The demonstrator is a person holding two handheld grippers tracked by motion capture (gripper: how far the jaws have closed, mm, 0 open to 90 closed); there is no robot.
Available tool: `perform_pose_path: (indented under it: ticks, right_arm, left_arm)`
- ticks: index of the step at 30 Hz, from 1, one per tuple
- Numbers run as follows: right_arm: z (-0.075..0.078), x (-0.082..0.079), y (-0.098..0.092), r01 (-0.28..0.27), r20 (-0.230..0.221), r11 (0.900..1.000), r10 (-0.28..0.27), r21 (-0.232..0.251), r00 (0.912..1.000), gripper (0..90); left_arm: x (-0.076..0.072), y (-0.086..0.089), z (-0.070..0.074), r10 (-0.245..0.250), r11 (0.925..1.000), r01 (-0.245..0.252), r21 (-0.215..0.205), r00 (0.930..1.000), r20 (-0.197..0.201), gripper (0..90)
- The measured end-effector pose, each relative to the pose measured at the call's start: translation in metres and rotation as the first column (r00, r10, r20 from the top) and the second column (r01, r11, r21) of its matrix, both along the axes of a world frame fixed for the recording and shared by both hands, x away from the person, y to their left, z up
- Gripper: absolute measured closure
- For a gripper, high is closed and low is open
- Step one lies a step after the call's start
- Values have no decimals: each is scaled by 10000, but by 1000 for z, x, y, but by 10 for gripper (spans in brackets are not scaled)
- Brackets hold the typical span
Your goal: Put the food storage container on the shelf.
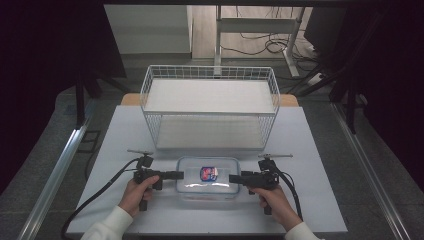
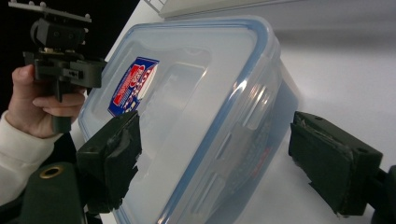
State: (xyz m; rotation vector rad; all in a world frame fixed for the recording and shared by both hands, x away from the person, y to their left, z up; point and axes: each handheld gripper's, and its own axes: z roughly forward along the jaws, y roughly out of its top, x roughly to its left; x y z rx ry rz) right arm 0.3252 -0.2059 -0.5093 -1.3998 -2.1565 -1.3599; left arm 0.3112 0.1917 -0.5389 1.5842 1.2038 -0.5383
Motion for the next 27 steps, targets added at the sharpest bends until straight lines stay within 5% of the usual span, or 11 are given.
perform_pose_path:
  ticks: [16,19,23,27]
  right_arm:
    - [-12,14,0,2,-1673,9960,148,892,9858,222]
    - [-9,13,-1,7,-1632,9961,138,883,9865,268]
    - [-5,11,-12,101,-1230,9935,39,1131,9924,449]
    - [-6,11,-13,203,-1330,9920,-36,1246,9911,454]
  left_arm:
    - [0,0,0,9,10000,-9,-4,10000,90,462]
    - [0,0,0,18,10000,-18,-4,9999,113,461]
    - [-1,0,0,45,10000,-45,19,9999,120,462]
    - [-1,0,0,58,10000,-58,16,9999,107,462]
